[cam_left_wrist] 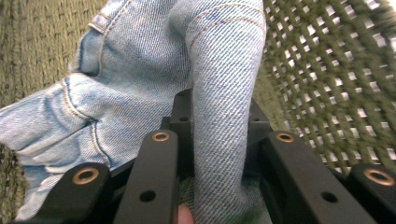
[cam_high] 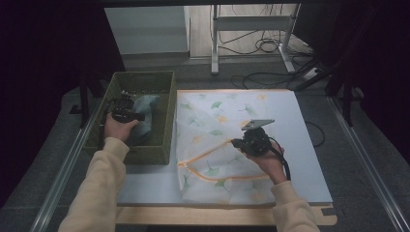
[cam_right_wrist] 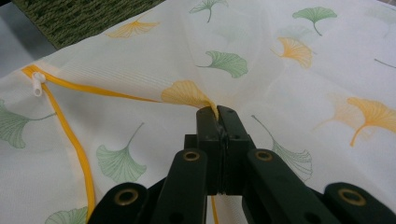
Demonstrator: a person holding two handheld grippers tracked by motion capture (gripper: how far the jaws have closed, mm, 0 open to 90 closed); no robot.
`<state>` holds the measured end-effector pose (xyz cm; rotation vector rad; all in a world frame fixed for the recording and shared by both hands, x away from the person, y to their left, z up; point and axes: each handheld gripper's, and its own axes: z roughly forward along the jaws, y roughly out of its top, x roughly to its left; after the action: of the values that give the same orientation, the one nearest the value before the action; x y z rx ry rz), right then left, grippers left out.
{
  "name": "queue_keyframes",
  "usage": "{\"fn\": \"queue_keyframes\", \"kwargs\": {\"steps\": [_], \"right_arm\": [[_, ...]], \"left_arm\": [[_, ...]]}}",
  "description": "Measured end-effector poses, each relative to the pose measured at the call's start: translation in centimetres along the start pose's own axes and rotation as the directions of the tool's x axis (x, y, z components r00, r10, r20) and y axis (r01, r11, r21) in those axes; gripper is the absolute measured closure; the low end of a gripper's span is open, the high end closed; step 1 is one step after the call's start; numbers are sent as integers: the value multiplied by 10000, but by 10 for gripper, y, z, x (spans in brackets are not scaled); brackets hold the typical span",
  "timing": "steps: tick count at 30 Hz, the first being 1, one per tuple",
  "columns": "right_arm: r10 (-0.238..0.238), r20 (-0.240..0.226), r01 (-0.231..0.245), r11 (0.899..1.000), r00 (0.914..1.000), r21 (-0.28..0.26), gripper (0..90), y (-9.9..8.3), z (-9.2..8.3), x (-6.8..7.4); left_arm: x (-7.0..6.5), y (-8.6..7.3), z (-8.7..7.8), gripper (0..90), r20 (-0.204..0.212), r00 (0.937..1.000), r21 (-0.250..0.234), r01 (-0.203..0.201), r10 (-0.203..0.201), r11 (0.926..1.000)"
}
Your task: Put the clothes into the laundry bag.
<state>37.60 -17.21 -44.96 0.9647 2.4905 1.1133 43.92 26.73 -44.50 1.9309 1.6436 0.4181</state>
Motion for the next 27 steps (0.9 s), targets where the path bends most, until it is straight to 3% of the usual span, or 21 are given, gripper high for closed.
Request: {"fn": "queue_keyframes", "kwargs": {"steps": [5, 10, 14, 17, 27], "right_arm": [[9, 32, -9, 10000, 10000, -40, 884, 0, -1, 0], [2, 38, -1, 10000, 10000, -55, 884, 0, -1, 0], [-9, 40, 9, 10000, 10000, -89, 884, 1, -2, 1], [-17, 60, 18, 10000, 10000, -79, 884, 1, -2, 0], [-13, 70, 14, 9999, 10000, -114, 884, 1, -2, 0]], "left_arm": [[-2, -2, -11, 730, -242, 9996, -488, -172, 160, 9987], [-2, -5, -18, 731, -154, 9997, -839, -225, 213, 9962], [1, -8, -22, 731, -45, 10000, -1113, -46, 41, 9938], [6, -10, -28, 731, 297, 9994, -1234, 205, -170, 9921], [8, -13, -40, 732, 526, 9983, -1763, 347, -258, 9837]]}}
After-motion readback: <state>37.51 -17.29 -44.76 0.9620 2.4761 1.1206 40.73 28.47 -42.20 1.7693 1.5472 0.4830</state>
